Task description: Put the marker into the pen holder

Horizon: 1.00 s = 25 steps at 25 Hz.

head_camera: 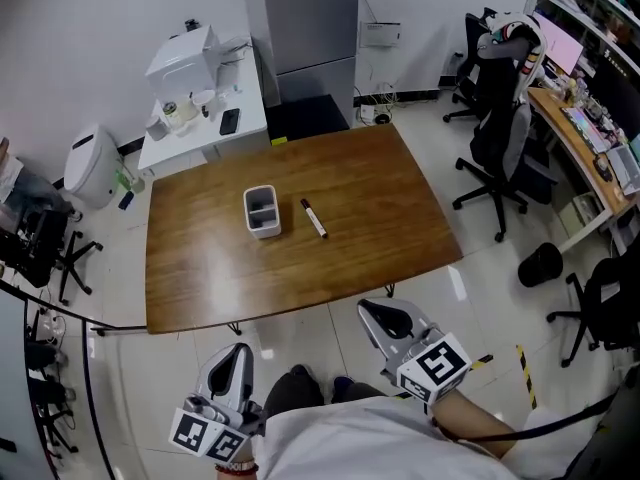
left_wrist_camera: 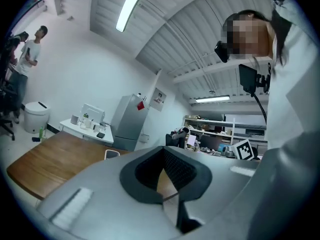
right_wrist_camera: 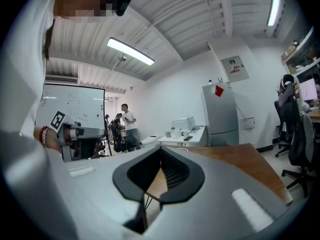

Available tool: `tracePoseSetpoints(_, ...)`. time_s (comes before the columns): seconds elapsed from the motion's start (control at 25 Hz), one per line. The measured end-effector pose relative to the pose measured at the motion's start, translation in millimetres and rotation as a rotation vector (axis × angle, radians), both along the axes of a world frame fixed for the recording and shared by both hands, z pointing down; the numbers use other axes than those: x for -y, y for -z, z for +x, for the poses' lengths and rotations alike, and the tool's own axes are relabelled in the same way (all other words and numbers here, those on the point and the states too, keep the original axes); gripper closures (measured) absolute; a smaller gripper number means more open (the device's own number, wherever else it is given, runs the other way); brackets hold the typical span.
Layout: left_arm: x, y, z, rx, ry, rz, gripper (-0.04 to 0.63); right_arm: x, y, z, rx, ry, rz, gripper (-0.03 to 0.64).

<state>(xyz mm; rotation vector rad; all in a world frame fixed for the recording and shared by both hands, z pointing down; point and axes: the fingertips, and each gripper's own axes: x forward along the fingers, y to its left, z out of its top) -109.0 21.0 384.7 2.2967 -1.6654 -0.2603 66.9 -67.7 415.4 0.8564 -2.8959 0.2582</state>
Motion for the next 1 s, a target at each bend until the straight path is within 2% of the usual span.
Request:
tracePoseSetpoints(0.24,61,4,-49,-0.007,0.021,0.052,0.595,48,-15,-19,-0.022,-0.051,-0.028,0.615)
tracePoseSetpoints(0.48,133,24,-81,-0.016,-0.048,0.102,0.595,110,-21,-61,-0.046,-0.057,-0.016,0.615)
tracePoseSetpoints(0.56,152,22,-91,-0.005,-0.072,0.089,0.595,128,-54,-79,-0.102,-0.023,-0.025,0.595)
tracePoseSetpoints(0.64,165,17,-101,0.007,-0.085,0.068,0.595,148,-104,-92,-0.205,-0.015,-0.084,0.57)
tracePoseSetpoints(0.76,178,7,-118,0.011,-0.096,0.041,0.595,181,-167,-99,-0.317,-0.061,-0.186,0.551)
tracePoseSetpoints(1.0,194,-8,-155,-0.005,-0.093,0.004,0.595,229,-237,-101,-0.451,-0.166,-0.282,0.542)
